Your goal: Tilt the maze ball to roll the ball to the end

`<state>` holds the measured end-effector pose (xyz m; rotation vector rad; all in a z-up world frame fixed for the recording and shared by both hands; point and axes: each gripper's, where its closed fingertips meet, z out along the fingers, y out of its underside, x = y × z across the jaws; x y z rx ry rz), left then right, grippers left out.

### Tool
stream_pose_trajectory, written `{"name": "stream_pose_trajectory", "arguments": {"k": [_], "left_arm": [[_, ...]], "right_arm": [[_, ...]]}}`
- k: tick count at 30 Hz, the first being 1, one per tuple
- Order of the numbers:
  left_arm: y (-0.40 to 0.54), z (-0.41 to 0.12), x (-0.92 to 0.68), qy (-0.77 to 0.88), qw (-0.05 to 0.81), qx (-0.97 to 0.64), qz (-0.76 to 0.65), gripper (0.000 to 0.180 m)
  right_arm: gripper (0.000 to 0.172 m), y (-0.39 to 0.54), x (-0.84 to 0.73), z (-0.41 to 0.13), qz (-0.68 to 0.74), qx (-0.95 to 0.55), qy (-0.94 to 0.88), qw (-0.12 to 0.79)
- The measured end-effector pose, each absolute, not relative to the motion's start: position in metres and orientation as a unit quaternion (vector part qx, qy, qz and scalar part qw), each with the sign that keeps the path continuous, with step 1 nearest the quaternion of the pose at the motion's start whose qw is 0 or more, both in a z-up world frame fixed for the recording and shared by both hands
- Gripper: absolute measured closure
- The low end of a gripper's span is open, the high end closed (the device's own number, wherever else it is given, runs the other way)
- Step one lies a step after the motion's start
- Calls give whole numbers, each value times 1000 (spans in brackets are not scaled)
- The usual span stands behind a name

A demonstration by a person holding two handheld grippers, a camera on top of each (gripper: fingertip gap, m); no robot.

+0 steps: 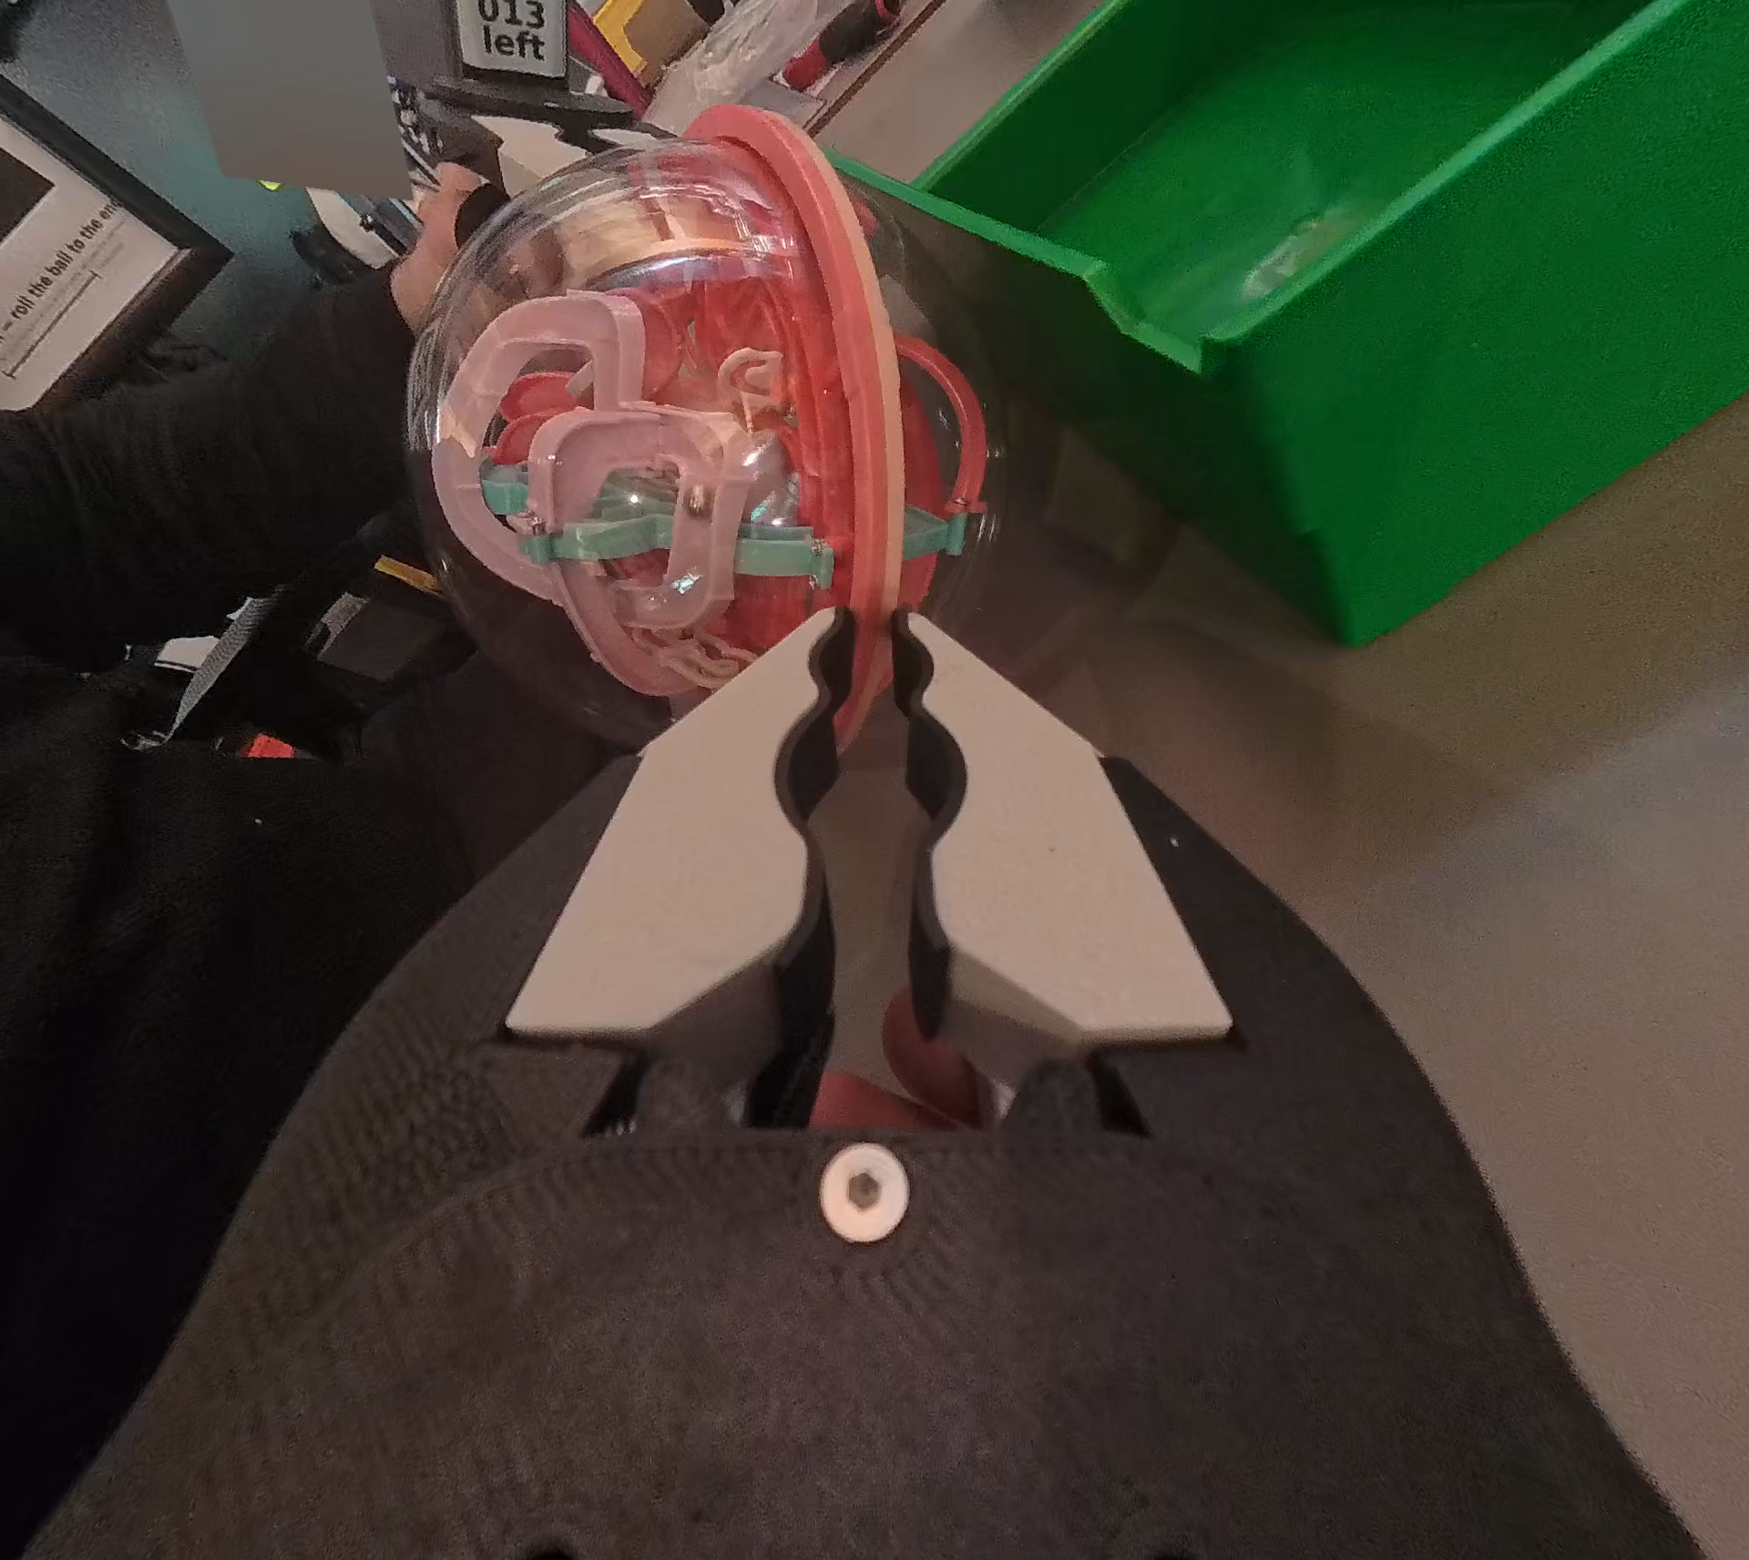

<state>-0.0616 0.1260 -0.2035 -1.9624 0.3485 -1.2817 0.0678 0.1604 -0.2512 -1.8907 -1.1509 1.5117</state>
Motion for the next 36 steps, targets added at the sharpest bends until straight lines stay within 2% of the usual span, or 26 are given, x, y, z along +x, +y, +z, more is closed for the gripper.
{"name": "stream_pose_trajectory", "arguments": {"k": [23, 36], "left_arm": [[129, -208, -71, 107, 399, -756, -508, 174], [122, -192, -74, 125, 436, -757, -471, 173]], "right_arm": [[166, 161, 63, -247, 555, -675, -418, 249], [166, 148, 54, -251, 554, -658, -436, 266]]}}
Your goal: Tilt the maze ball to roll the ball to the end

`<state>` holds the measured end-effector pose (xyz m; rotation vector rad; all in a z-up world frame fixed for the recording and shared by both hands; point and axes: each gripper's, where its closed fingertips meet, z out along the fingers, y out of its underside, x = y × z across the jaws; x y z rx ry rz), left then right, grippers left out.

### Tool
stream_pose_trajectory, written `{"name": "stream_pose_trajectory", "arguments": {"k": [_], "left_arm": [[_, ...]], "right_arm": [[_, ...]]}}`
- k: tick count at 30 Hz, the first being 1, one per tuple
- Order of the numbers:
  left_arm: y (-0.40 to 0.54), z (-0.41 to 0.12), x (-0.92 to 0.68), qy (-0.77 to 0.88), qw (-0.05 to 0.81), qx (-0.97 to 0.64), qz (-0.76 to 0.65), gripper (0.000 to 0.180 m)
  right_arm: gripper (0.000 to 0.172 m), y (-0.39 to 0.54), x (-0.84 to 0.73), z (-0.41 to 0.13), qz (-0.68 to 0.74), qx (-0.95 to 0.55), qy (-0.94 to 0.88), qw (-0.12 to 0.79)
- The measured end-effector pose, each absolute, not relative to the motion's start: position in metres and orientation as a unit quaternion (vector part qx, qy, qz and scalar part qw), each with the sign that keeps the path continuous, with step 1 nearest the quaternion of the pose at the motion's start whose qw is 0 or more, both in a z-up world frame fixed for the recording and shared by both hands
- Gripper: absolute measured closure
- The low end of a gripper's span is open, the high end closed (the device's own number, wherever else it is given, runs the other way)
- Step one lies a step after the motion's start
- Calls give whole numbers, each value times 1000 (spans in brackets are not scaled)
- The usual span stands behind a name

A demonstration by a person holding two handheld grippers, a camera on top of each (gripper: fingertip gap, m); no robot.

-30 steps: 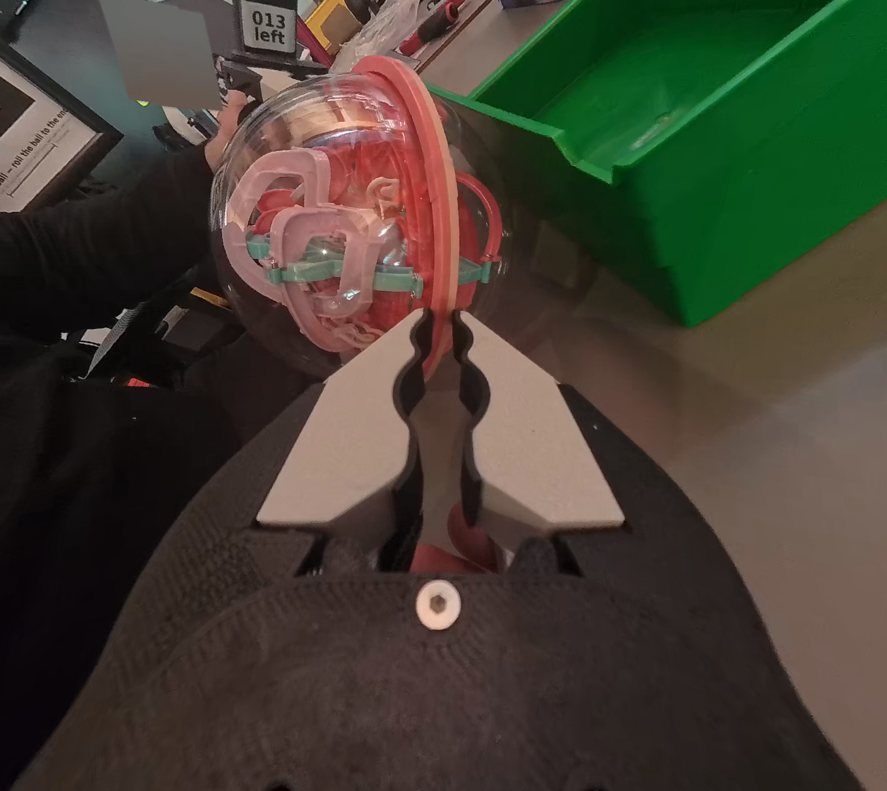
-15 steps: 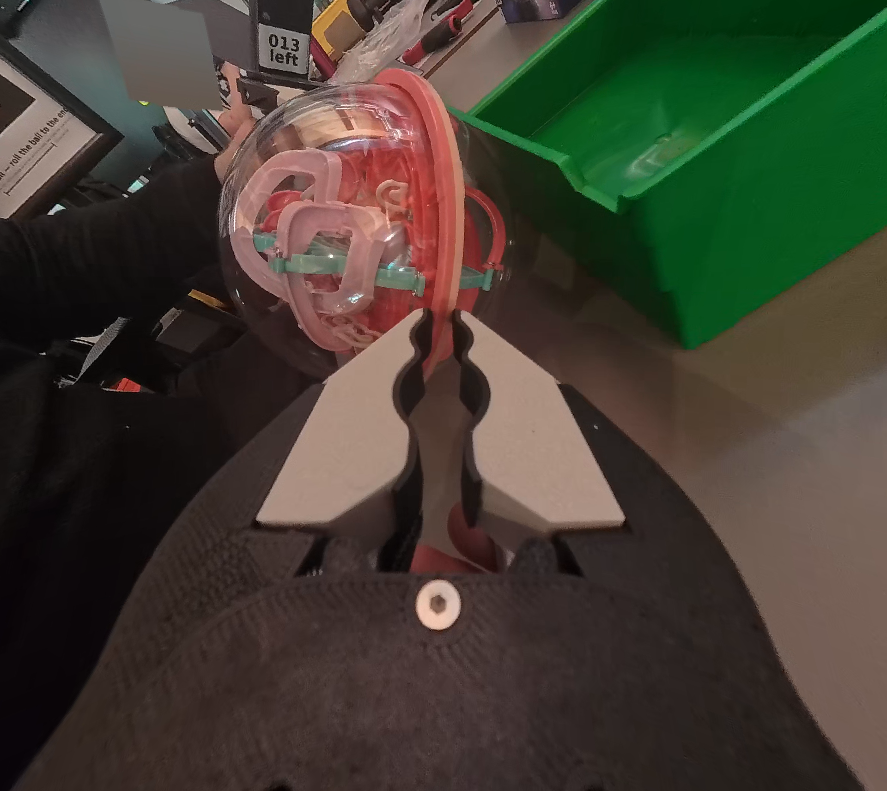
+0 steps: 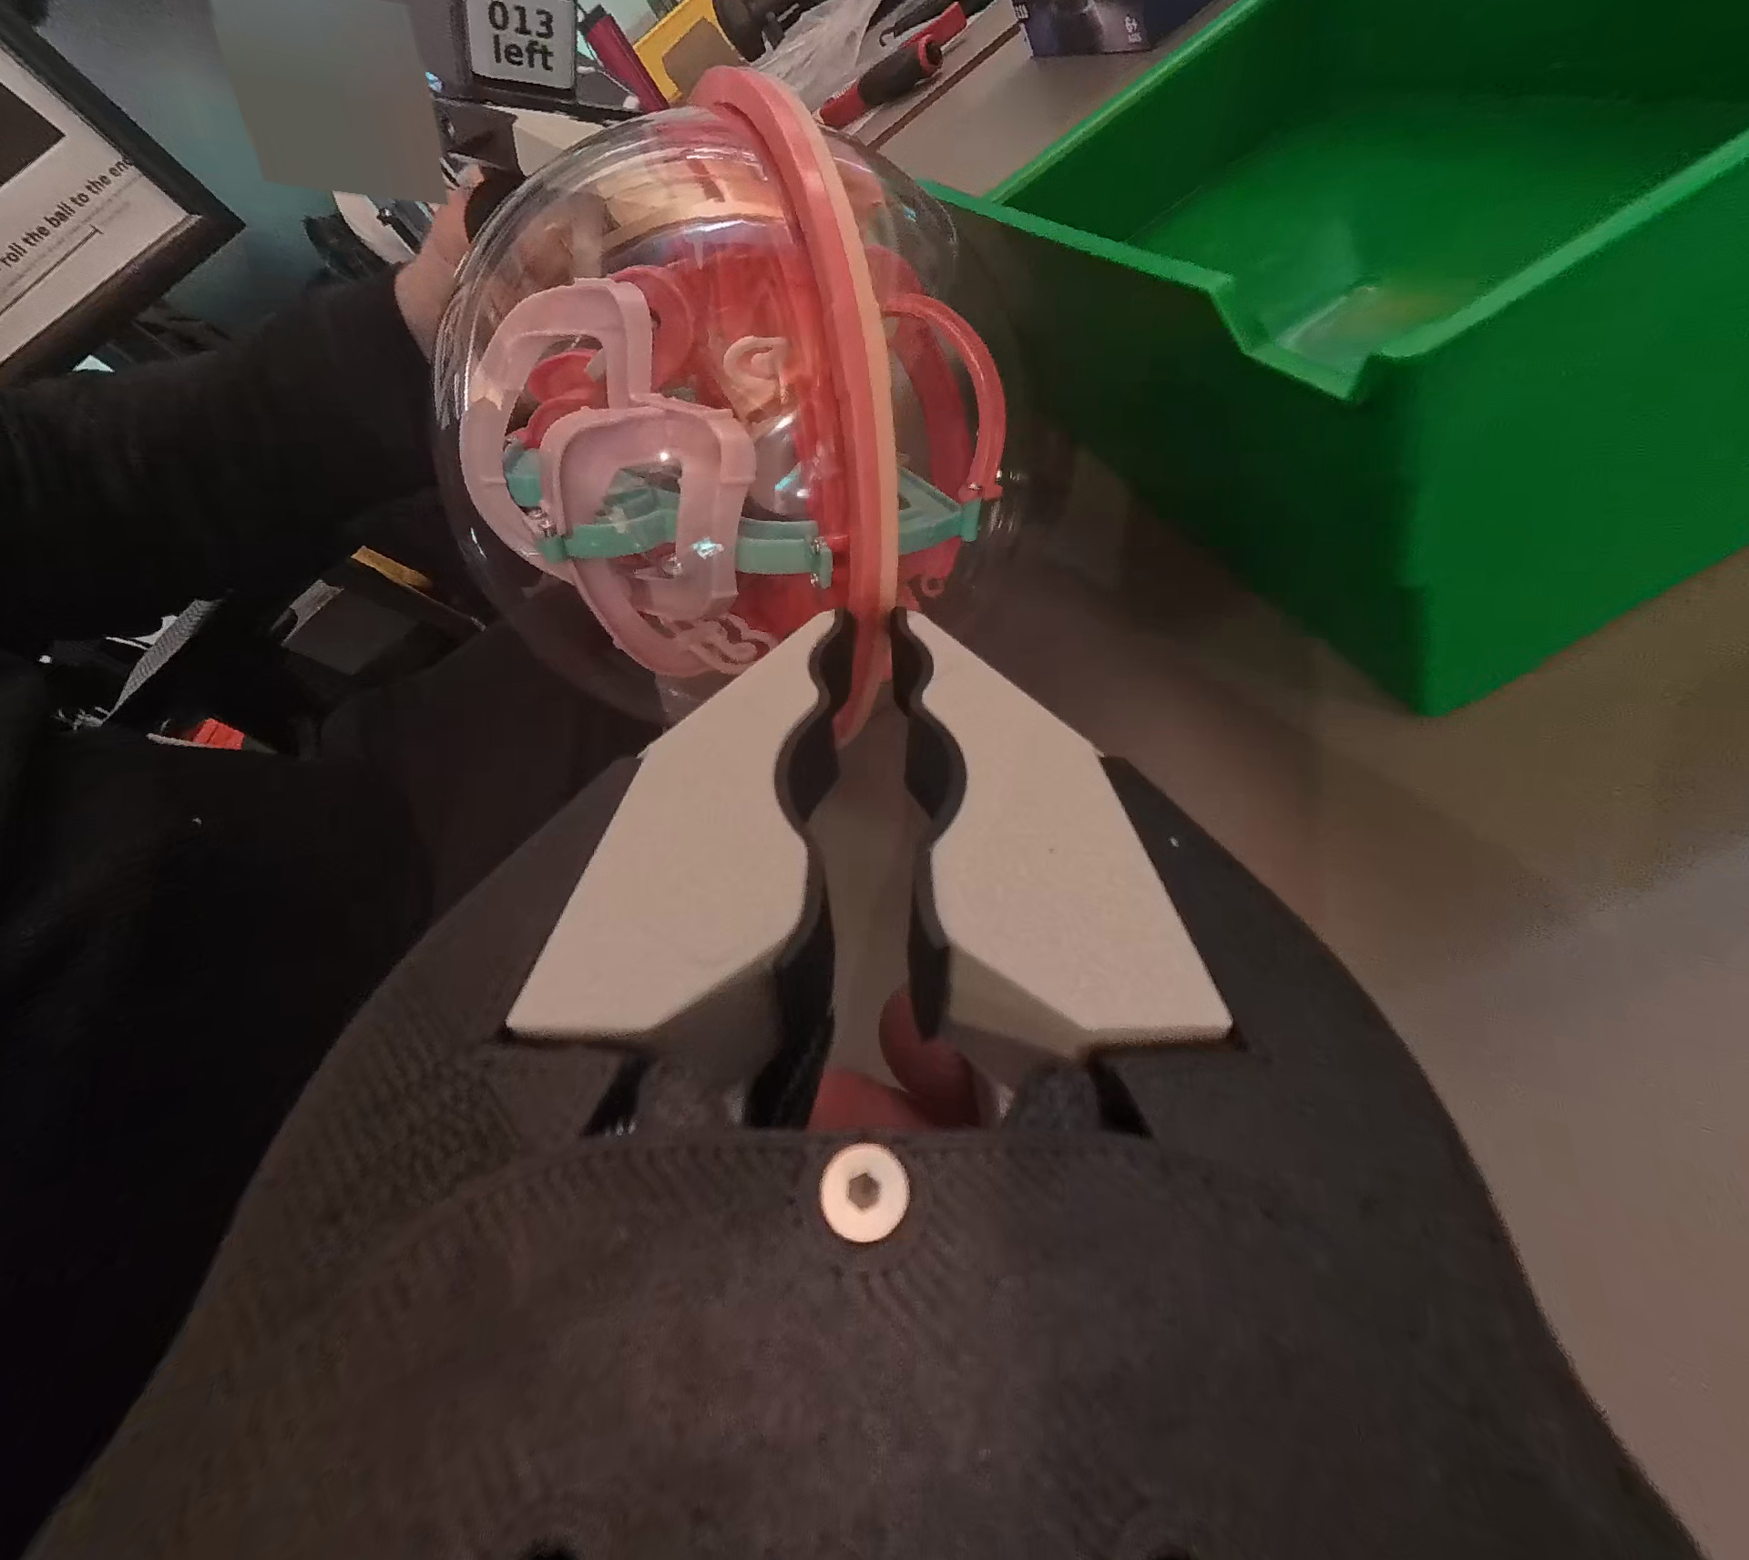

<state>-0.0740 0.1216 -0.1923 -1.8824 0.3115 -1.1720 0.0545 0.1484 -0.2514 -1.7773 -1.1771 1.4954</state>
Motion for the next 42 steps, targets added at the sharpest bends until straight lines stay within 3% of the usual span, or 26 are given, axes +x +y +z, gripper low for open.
{"name": "stream_pose_trajectory", "arguments": {"k": [9, 15, 25, 37, 42], "left_arm": [[116, -148, -81, 152, 495, -736, -436, 173], [115, -145, -90, 146, 498, -740, -428, 173], [97, -183, -87, 156, 503, -742, -415, 171], [80, -160, -78, 254, 543, -726, -337, 172], [77, -162, -75, 287, 529, -738, -307, 172]], "right_arm": [[167, 147, 46, -209, 532, -607, -464, 365], [166, 140, 40, -200, 515, -597, -489, 374], [166, 128, 42, -237, 442, -590, -545, 399], [166, 115, 32, -246, 332, -522, -594, 515], [166, 107, 30, -258, 302, -505, -627, 510]]}}
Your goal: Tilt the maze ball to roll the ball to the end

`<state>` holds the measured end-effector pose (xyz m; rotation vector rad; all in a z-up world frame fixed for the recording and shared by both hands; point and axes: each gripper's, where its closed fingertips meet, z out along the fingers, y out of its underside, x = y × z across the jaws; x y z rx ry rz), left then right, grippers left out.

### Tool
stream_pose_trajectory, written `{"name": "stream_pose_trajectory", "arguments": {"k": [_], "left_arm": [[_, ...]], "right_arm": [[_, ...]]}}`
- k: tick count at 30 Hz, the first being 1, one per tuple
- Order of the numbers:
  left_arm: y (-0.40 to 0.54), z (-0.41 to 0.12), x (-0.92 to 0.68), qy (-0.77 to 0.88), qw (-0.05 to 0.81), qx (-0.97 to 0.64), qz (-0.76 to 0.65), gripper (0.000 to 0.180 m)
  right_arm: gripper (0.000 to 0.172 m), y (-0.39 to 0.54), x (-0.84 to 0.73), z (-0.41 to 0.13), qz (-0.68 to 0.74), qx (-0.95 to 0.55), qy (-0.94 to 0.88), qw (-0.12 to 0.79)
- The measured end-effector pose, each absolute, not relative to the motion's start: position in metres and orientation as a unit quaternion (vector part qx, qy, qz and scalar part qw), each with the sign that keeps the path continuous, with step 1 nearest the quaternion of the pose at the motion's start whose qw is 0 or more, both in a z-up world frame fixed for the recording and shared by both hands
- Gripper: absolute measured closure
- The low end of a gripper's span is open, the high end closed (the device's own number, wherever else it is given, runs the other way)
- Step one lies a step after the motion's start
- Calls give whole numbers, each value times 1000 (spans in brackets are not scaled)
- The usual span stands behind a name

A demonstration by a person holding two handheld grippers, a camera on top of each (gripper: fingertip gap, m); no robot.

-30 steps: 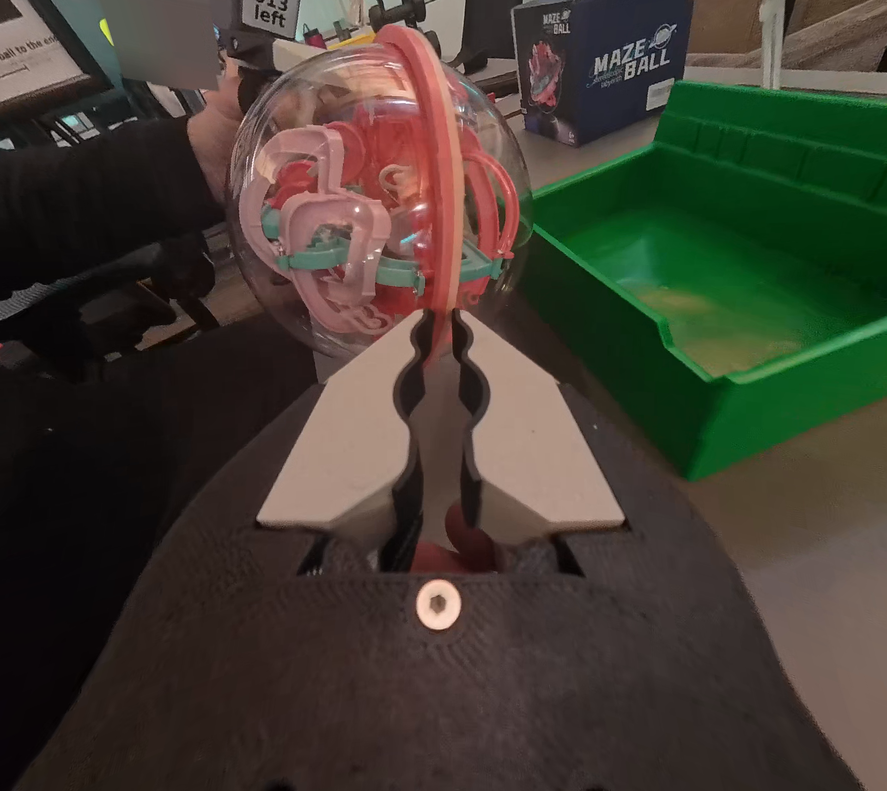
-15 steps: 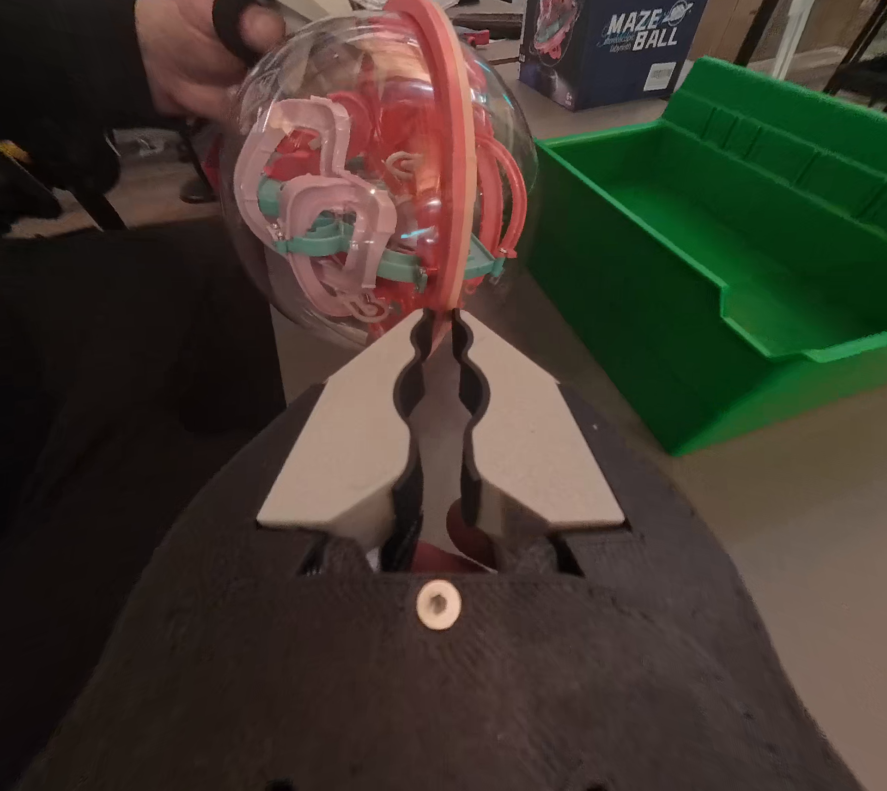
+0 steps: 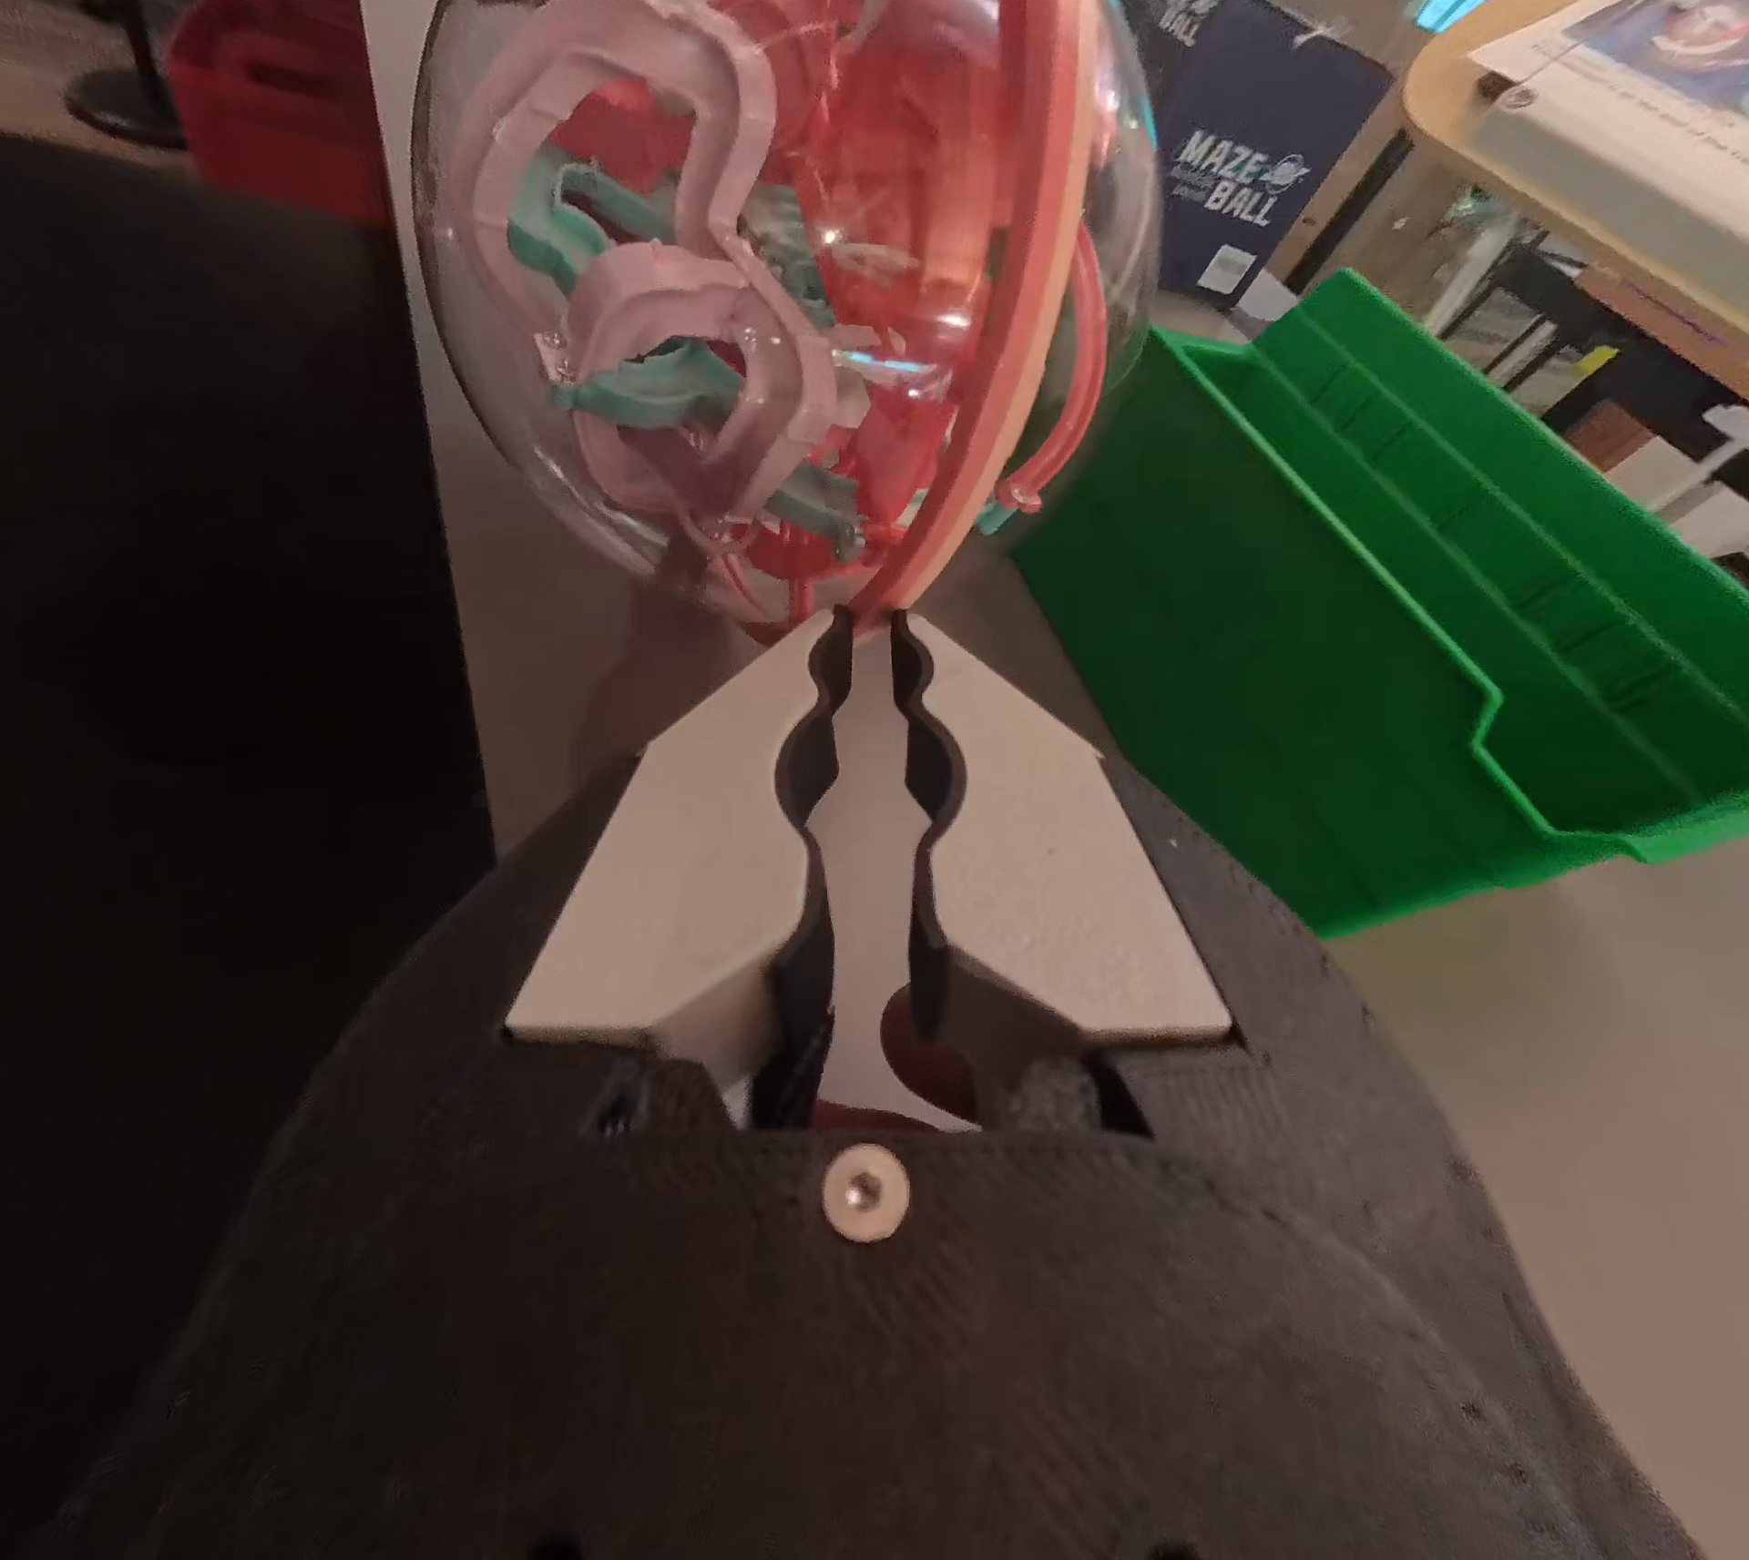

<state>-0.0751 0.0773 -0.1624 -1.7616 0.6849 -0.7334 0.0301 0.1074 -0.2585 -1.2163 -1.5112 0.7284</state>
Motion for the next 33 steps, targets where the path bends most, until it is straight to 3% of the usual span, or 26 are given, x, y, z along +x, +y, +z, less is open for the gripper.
{"name": "stream_pose_trajectory", "arguments": {"k": [5, 7, 11, 18, 22, 26, 29, 33], "left_arm": [[67, -165, -73, 315, 542, -726, -284, 172], [60, -166, -72, 330, 550, -718, -269, 172], [52, -168, -69, 349, 547, -717, -254, 172], [55, -166, -62, 366, 541, -709, -266, 174], [58, -165, -56, 380, 531, -703, -281, 174], [59, -163, -52, 395, 525, -697, -289, 173], [61, -163, -50, 395, 523, -694, -298, 173], [65, -162, -51, 389, 520, -700, -295, 173]], "right_arm": [[164, 97, 30, -267, 303, -505, -646, 485], [152, 91, 31, -267, 318, -507, -650, 468], [145, 87, 38, -260, 364, -514, -642, 437], [145, 93, 38, -200, 398, -479, -648, 439], [154, 101, 23, -186, 415, -482, -651, 413], [143, 115, 14, -181, 454, -493, -636, 382], [162, 113, 12, -182, 470, -470, -660, 350], [165, 114, 12, -183, 474, -466, -666, 338]]}}
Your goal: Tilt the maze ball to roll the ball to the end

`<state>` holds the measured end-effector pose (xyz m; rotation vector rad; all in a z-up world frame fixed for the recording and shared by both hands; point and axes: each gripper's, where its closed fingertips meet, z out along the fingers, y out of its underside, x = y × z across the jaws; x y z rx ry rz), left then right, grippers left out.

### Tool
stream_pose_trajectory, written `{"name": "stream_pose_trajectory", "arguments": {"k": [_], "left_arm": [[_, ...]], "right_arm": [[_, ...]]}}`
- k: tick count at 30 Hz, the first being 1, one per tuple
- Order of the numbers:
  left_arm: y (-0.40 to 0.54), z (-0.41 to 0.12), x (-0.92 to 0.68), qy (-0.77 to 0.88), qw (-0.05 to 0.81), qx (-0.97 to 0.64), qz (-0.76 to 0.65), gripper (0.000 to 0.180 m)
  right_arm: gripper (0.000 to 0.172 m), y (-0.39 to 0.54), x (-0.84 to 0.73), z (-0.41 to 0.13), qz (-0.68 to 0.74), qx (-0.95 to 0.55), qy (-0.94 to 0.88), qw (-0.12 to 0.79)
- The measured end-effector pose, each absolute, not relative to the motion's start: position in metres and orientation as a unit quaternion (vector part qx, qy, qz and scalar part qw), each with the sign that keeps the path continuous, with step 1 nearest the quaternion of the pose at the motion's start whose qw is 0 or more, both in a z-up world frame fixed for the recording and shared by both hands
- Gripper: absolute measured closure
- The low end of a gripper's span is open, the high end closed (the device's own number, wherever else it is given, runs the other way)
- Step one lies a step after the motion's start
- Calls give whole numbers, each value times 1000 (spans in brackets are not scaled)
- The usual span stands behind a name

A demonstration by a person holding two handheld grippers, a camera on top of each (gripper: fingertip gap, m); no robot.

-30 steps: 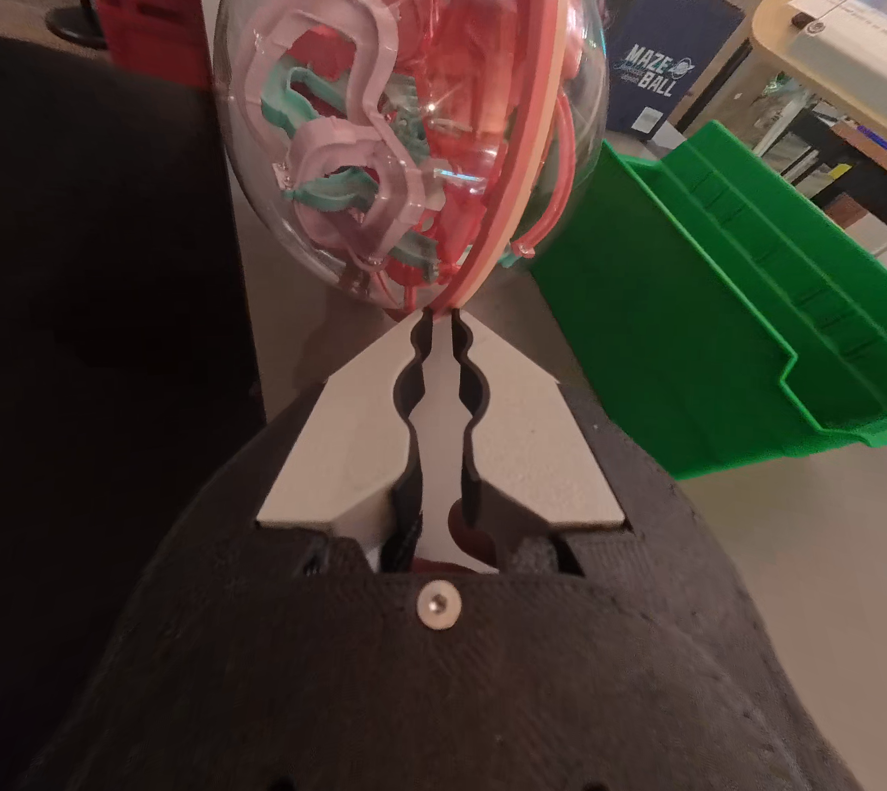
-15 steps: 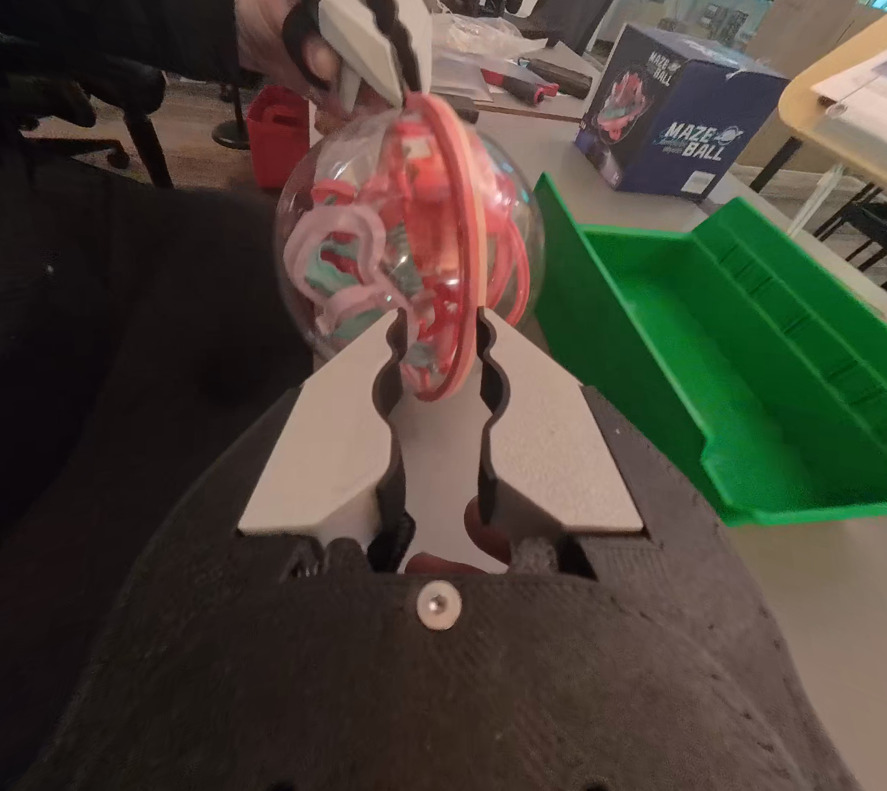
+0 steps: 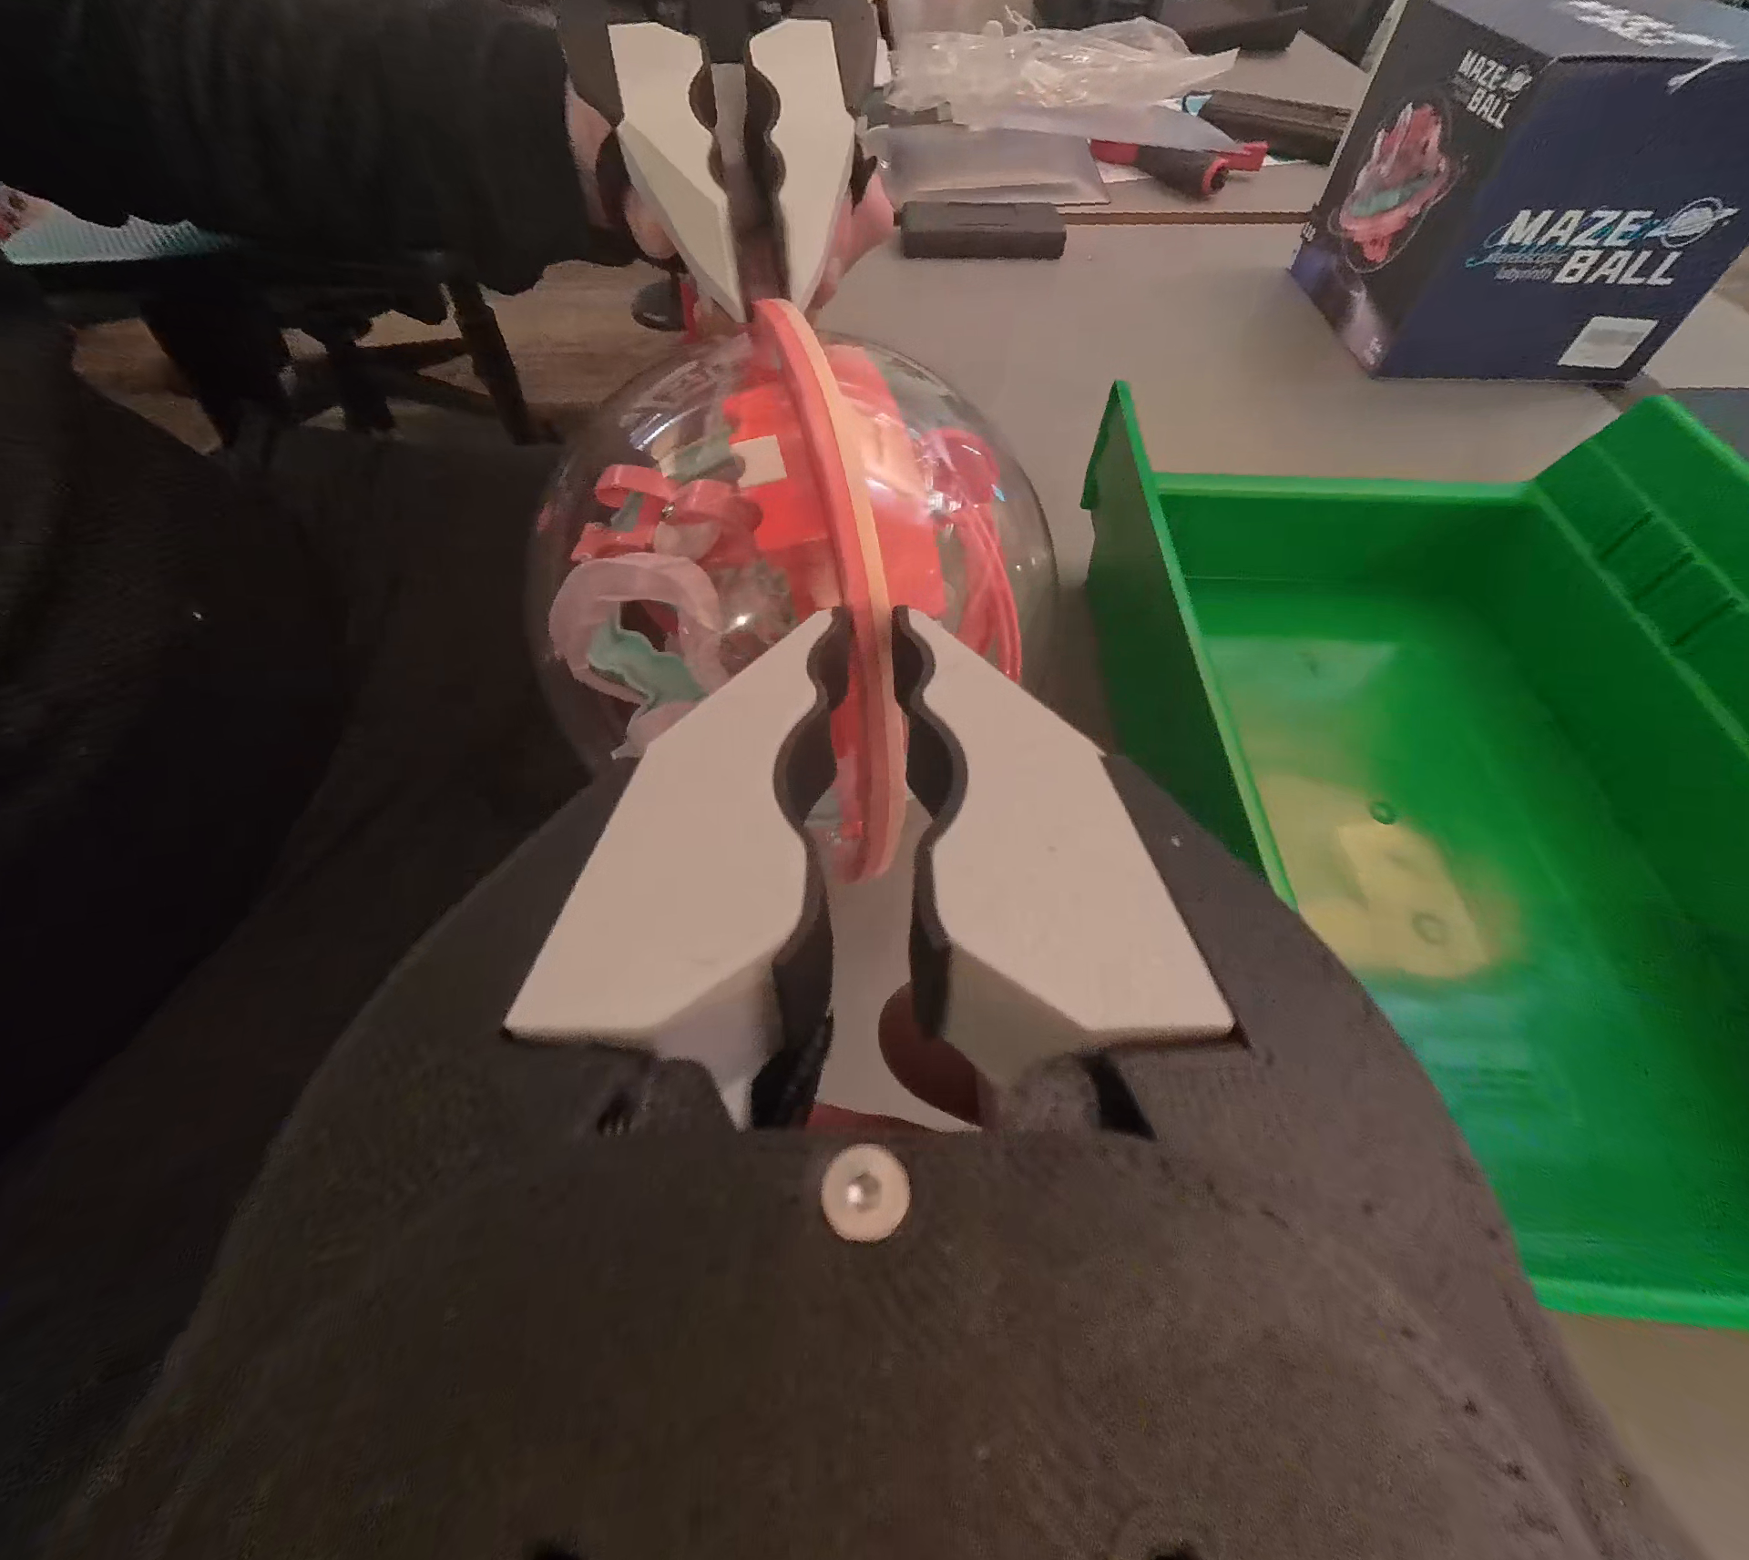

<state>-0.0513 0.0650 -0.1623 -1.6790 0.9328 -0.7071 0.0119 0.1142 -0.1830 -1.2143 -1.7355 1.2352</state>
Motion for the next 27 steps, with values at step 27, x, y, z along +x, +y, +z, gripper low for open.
{"name": "stream_pose_trajectory", "arguments": {"k": [27], "left_arm": [[61, -231, -77, 219, 409, -775, -430, 173]], "right_arm": [[166, 139, 44, -203, 579, -542, -518, 320]]}}
